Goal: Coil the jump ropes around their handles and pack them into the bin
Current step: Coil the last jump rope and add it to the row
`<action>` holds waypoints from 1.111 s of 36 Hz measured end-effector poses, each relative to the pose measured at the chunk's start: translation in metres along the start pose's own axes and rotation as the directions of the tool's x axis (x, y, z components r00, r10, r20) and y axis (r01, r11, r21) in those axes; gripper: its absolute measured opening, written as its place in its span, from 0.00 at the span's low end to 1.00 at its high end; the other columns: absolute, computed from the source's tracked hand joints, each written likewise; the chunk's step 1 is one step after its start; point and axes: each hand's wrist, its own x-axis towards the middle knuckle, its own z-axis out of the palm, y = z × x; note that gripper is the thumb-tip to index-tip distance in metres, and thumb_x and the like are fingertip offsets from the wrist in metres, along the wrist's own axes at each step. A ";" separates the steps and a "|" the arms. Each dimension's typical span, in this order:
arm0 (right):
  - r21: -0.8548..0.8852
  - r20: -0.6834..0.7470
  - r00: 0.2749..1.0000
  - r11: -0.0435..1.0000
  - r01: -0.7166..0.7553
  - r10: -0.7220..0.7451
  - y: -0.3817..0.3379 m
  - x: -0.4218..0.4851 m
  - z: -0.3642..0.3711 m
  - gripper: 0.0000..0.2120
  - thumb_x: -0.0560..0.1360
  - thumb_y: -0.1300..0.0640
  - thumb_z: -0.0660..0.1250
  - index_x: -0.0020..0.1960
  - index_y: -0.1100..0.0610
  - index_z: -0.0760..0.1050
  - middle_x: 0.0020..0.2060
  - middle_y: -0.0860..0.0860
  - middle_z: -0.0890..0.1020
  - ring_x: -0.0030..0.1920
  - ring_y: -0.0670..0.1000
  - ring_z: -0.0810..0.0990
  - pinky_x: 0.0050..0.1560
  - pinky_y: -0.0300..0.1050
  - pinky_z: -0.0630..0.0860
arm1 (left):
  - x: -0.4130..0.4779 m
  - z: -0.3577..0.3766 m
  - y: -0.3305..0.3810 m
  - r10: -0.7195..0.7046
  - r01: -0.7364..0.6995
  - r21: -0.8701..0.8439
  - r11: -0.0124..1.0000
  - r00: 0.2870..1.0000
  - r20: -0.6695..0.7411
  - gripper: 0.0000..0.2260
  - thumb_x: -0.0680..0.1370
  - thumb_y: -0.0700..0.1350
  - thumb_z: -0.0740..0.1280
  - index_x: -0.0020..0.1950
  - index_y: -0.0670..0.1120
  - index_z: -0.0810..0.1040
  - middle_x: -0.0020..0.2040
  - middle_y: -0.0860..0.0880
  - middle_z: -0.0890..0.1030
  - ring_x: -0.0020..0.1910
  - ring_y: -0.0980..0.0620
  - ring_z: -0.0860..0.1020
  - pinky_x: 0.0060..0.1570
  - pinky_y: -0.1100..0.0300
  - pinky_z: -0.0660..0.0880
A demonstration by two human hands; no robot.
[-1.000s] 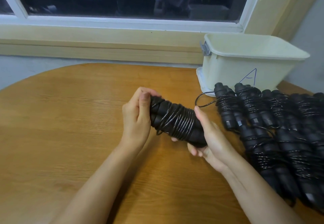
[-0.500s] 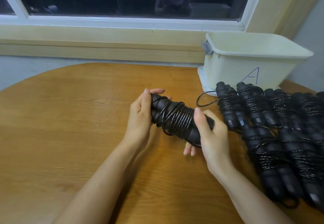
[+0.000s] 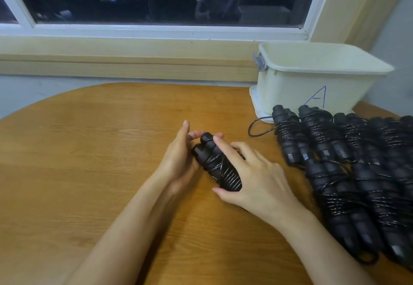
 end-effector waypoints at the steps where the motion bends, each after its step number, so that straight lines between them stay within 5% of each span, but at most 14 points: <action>1: 0.011 0.006 1.000 1.000 -0.012 0.012 0.000 0.000 0.000 0.48 0.67 0.33 0.69 0.79 0.39 0.47 0.63 0.43 0.71 0.58 0.47 0.77 0.38 0.42 0.73 | 0.001 0.000 0.000 -0.013 0.013 -0.009 1.000 1.000 -0.008 0.24 0.83 0.59 0.52 0.64 0.40 0.69 0.59 0.36 0.81 0.61 0.40 0.80 0.63 0.47 0.74; 3: 0.029 0.031 0.999 0.999 -0.034 0.033 0.000 0.000 -0.001 0.48 0.68 0.32 0.67 0.79 0.39 0.43 0.63 0.43 0.70 0.58 0.46 0.76 0.40 0.40 0.71 | 0.001 0.001 0.000 -0.004 0.004 -0.006 1.000 0.999 -0.048 0.21 0.84 0.57 0.53 0.60 0.40 0.73 0.60 0.36 0.81 0.59 0.42 0.80 0.60 0.50 0.76; 6: 0.046 0.040 0.998 0.997 -0.060 0.058 -0.001 0.001 -0.001 0.49 0.68 0.31 0.65 0.79 0.39 0.41 0.64 0.44 0.70 0.58 0.46 0.76 0.41 0.39 0.69 | -0.001 0.000 0.002 0.085 -0.078 0.074 0.994 0.993 -0.088 0.16 0.83 0.50 0.59 0.57 0.39 0.77 0.50 0.43 0.82 0.46 0.50 0.81 0.42 0.61 0.80; 9: 0.048 0.020 0.996 0.995 -0.085 0.084 -0.002 0.001 0.000 0.49 0.67 0.30 0.65 0.79 0.39 0.44 0.63 0.44 0.71 0.55 0.47 0.78 0.39 0.38 0.70 | -0.002 -0.002 0.001 0.169 -0.159 0.140 0.977 0.984 -0.061 0.11 0.81 0.43 0.64 0.56 0.37 0.79 0.45 0.45 0.82 0.41 0.53 0.81 0.37 0.64 0.79; 14: 0.087 -0.009 0.993 0.989 -0.118 0.119 -0.001 0.002 0.000 0.47 0.64 0.32 0.71 0.77 0.39 0.53 0.61 0.43 0.72 0.51 0.47 0.79 0.38 0.38 0.69 | 0.002 -0.004 -0.004 0.281 -0.256 0.309 0.916 0.959 -0.038 0.10 0.80 0.46 0.65 0.48 0.40 0.79 0.42 0.45 0.81 0.41 0.53 0.81 0.43 0.60 0.80; 22: 0.106 0.007 0.991 0.986 -0.131 0.131 -0.001 0.001 -0.003 0.47 0.64 0.34 0.73 0.74 0.33 0.48 0.59 0.43 0.68 0.52 0.46 0.76 0.38 0.39 0.72 | 0.006 -0.010 -0.009 0.502 -0.436 0.544 0.717 0.865 0.032 0.13 0.81 0.47 0.64 0.42 0.41 0.81 0.41 0.43 0.82 0.44 0.50 0.80 0.52 0.48 0.79; 24: 0.105 0.002 0.991 0.985 -0.135 0.136 -0.001 0.001 -0.003 0.45 0.64 0.35 0.74 0.72 0.33 0.49 0.59 0.43 0.68 0.53 0.47 0.76 0.37 0.39 0.72 | 0.007 -0.011 -0.010 0.542 -0.456 0.584 0.672 0.840 0.033 0.12 0.81 0.45 0.65 0.44 0.40 0.83 0.41 0.45 0.84 0.44 0.50 0.81 0.53 0.51 0.79; 27: 0.120 -0.013 0.990 0.983 -0.140 0.143 0.000 0.002 -0.002 0.43 0.64 0.37 0.75 0.71 0.34 0.54 0.58 0.44 0.68 0.53 0.48 0.77 0.37 0.40 0.72 | 0.007 -0.009 -0.012 0.531 -0.457 0.591 0.664 0.845 0.056 0.12 0.82 0.44 0.63 0.47 0.41 0.84 0.43 0.45 0.85 0.46 0.50 0.83 0.51 0.57 0.80; 40: 0.141 -0.027 0.992 0.983 -0.122 0.127 0.002 0.000 -0.001 0.38 0.64 0.41 0.77 0.66 0.36 0.58 0.56 0.46 0.67 0.48 0.45 0.68 0.37 0.42 0.71 | 0.009 -0.017 -0.011 0.517 -0.513 0.697 0.502 0.823 0.234 0.20 0.81 0.50 0.60 0.45 0.36 0.82 0.41 0.39 0.82 0.43 0.38 0.79 0.48 0.42 0.74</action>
